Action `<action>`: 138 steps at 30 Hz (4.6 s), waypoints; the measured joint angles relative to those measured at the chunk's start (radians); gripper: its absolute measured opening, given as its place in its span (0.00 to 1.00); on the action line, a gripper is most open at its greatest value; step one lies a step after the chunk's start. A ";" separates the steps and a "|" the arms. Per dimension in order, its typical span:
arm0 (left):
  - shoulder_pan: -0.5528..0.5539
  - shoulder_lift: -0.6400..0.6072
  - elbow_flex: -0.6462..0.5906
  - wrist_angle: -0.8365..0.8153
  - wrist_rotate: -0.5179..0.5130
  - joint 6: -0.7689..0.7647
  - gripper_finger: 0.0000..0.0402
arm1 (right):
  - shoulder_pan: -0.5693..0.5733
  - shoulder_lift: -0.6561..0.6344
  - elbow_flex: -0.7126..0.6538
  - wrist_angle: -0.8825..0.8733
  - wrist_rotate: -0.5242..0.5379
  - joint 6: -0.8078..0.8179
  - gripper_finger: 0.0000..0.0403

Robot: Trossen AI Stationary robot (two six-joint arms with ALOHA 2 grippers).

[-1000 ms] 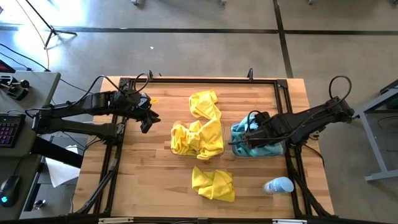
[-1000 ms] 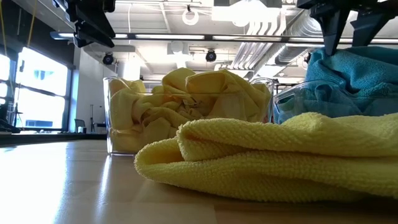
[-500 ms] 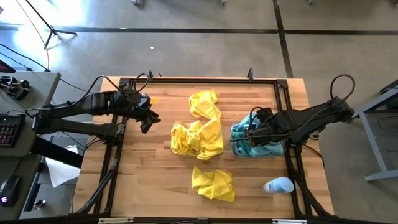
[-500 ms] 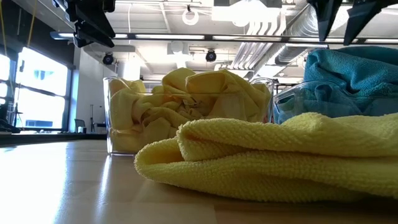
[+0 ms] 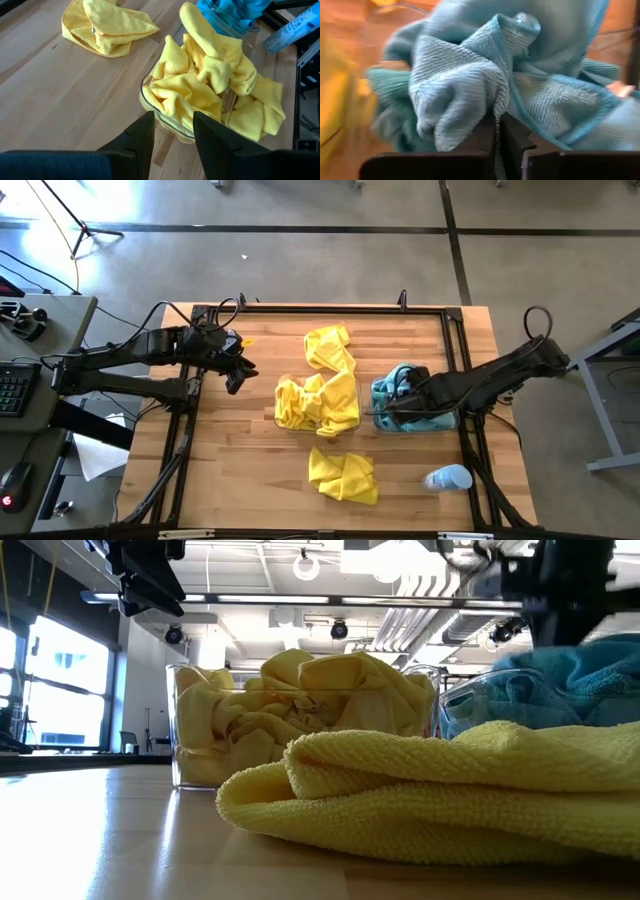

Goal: Sort microfiber towel by color & place in baskets
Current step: Put the blue microfiber cloth into the right transparent bin, then put the yellow microfiber cloth into the left transparent bin

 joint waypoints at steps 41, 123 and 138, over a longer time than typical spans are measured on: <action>0.000 0.000 0.000 0.002 -0.014 0.001 0.30 | 0.024 0.001 0.240 -0.111 0.225 -0.064 0.45; 0.227 1.195 0.795 -0.136 -0.228 0.078 0.00 | -0.631 -0.348 -0.147 0.441 -0.045 -1.228 0.21; 0.100 0.804 0.795 -0.168 -0.308 0.025 0.00 | -0.631 -0.348 -0.147 0.441 -0.028 -1.197 0.21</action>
